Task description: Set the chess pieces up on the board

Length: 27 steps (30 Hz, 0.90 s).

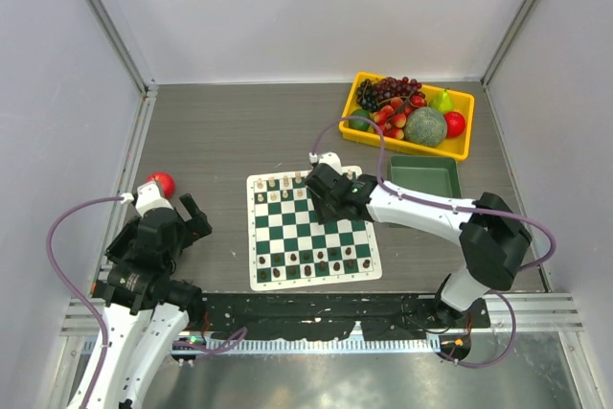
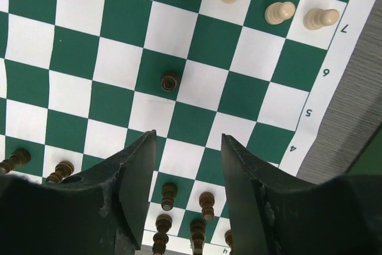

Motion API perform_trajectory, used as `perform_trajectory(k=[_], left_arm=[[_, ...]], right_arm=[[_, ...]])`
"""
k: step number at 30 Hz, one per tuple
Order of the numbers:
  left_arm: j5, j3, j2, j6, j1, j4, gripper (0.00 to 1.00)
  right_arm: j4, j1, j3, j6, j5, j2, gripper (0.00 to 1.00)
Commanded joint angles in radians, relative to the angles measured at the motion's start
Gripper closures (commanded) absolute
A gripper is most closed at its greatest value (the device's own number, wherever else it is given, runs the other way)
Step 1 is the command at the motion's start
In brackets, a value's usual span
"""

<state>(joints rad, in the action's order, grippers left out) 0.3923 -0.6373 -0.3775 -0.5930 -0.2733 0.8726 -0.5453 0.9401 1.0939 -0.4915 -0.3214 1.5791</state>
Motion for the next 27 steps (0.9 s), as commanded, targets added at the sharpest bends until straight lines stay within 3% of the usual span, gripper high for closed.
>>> perform_trajectory(k=[1, 12, 17, 27], left_arm=[[0.000, 0.004, 0.002, 0.005, 0.005, -0.026, 0.01], [-0.004, 0.002, -0.006, 0.005, 0.005, -0.027, 0.01], [0.000, 0.004, -0.003, 0.004, 0.005, -0.027, 0.01], [0.000, 0.004, 0.000, 0.005, 0.005, -0.029, 0.01]], right_arm=[[0.030, -0.004, 0.057, 0.019, 0.025, 0.032, 0.47], [0.051, -0.014, 0.103, 0.037, 0.056, 0.114, 0.46], [0.074, -0.029, 0.116, 0.033, 0.054, 0.134, 0.56], [0.116, -0.063, 0.113, 0.033, 0.125, 0.174, 0.60]])
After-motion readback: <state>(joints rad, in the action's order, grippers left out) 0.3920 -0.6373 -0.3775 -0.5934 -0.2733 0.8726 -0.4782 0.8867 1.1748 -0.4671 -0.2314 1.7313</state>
